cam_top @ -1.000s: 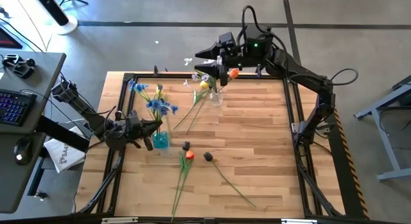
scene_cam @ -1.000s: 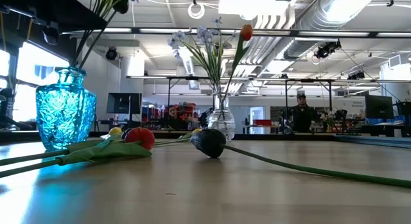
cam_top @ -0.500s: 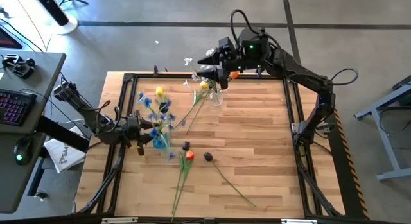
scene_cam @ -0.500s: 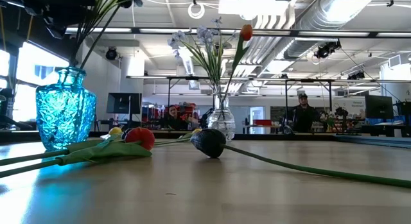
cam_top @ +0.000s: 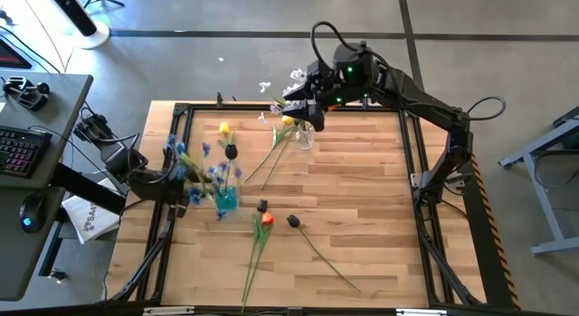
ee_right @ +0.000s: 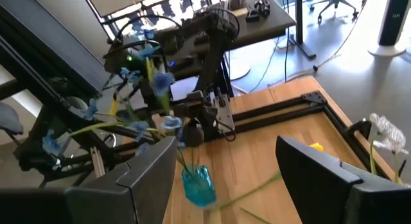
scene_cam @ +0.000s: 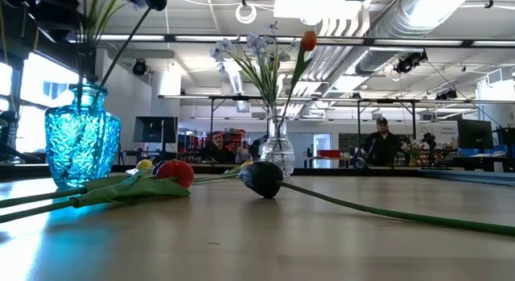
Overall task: Sort flowers into vase by color
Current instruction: Put the blue flowers into the blue vase, then put the orange flower into the transparent vase
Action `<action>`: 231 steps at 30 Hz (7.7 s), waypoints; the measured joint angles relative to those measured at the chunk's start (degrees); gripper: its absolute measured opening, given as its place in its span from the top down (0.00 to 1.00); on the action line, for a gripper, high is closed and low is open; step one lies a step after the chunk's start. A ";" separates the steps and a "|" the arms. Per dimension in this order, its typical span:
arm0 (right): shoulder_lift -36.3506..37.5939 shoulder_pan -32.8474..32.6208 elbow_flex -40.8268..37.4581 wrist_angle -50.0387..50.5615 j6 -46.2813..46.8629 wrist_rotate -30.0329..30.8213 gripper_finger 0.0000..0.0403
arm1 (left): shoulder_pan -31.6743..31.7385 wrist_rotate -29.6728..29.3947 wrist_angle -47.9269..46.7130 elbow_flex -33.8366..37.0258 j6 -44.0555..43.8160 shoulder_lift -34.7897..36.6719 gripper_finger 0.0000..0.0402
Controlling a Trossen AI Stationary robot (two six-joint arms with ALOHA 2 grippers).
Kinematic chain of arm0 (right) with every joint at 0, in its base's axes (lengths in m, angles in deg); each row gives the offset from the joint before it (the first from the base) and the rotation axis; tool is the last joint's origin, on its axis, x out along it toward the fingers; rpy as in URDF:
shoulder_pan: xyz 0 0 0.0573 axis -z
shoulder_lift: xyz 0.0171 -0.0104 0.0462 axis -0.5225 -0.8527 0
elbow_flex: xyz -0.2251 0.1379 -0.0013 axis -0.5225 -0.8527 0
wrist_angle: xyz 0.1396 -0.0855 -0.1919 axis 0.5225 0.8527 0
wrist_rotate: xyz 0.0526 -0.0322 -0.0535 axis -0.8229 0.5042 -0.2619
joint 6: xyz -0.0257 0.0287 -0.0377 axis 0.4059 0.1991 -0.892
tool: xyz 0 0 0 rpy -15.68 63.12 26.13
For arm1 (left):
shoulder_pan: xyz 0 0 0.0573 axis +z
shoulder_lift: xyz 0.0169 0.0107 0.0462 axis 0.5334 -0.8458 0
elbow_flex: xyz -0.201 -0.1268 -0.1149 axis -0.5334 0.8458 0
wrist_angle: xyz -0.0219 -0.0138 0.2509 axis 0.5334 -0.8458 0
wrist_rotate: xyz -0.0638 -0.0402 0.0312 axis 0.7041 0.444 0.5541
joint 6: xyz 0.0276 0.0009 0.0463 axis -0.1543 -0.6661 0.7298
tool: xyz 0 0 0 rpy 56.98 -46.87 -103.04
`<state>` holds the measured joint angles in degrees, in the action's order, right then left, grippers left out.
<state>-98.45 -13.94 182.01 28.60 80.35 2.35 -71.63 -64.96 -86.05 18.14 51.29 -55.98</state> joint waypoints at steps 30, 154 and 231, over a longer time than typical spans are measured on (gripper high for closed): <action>0.02 0.00 0.00 5.11 -1.53 0.00 0.35 | 0.11 -6.11 4.69 -2.84 5.97 0.18 0.57; -44.34 -38.74 14.66 31.72 65.68 39.13 0.99 | -23.02 13.35 -31.46 -39.14 -51.53 -46.87 0.41; -7.46 -28.79 14.91 47.38 46.23 97.67 1.00 | -23.00 11.43 -31.66 -39.14 -52.47 -46.84 0.41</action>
<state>-105.92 -42.72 196.92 75.98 126.58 100.02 -94.63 -53.53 -117.72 -21.00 -1.18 -102.82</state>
